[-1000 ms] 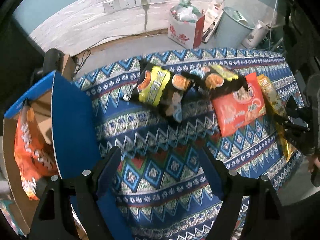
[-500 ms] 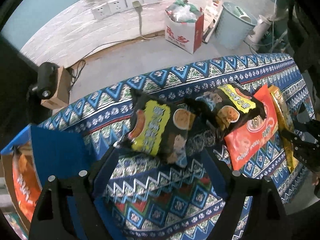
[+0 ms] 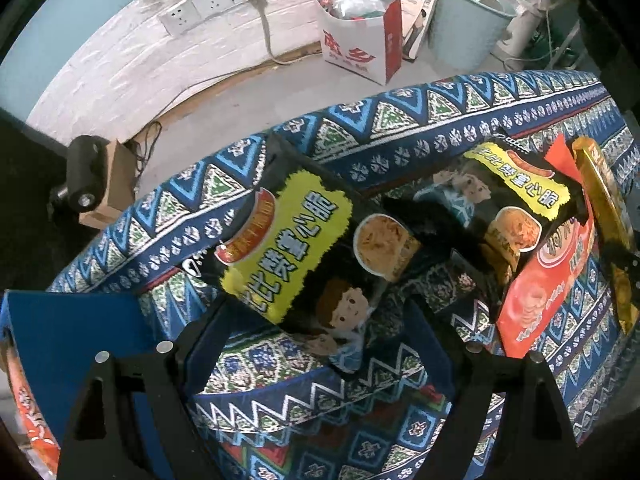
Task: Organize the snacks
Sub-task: 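Grasp the black yellow-labelled snack bag with the left tool while the right tool lifts the bar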
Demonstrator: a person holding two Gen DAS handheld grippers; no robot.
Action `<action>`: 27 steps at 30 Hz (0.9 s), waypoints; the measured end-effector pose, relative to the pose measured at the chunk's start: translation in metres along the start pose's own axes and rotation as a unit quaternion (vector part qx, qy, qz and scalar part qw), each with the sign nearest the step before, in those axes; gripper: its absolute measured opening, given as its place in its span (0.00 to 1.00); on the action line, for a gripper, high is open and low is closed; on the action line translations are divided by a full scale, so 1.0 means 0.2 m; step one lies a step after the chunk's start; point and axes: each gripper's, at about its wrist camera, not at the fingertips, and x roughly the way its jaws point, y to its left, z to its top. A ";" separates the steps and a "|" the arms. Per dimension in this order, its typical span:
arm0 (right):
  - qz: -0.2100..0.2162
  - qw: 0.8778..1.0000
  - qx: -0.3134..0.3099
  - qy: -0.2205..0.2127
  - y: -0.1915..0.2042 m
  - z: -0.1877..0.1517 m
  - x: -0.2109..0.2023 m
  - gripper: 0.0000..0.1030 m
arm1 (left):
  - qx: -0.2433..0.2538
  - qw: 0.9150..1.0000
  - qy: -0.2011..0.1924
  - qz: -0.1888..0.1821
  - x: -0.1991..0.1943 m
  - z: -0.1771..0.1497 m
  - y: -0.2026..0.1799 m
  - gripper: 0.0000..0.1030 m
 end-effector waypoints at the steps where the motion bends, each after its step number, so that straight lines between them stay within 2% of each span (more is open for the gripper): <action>1: 0.000 1.000 0.002 -0.002 -0.01 0.00 -0.02 0.29 | 0.002 1.000 -0.003 -0.004 0.00 -0.01 0.00 0.83; 3: 0.001 1.000 0.005 -0.006 0.00 -0.01 -0.05 0.29 | 0.006 1.000 -0.010 -0.005 -0.01 -0.01 -0.01 0.67; 5: 0.001 1.000 0.005 -0.010 0.01 0.00 -0.08 0.29 | 0.012 1.000 -0.007 -0.006 -0.01 -0.02 -0.02 0.47; 6: 0.001 1.000 0.003 -0.011 0.02 0.00 -0.10 0.29 | 0.015 1.000 -0.009 -0.007 -0.02 -0.03 -0.03 0.42; 7: 0.002 1.000 0.001 -0.013 0.03 0.00 -0.11 0.29 | 0.016 1.000 -0.011 -0.009 -0.02 -0.04 -0.03 0.33; 8: 0.003 1.000 -0.002 -0.014 0.04 0.01 -0.12 0.29 | 0.017 1.000 -0.012 -0.010 -0.03 -0.04 -0.03 0.27; 16: 0.006 1.000 -0.015 -0.027 0.11 0.05 -0.20 0.29 | 0.026 0.999 -0.019 -0.013 -0.07 -0.09 -0.07 0.21; 27: 0.013 0.998 -0.028 -0.045 0.19 0.08 -0.29 0.29 | -0.003 0.999 -0.021 -0.027 -0.14 -0.24 -0.05 0.14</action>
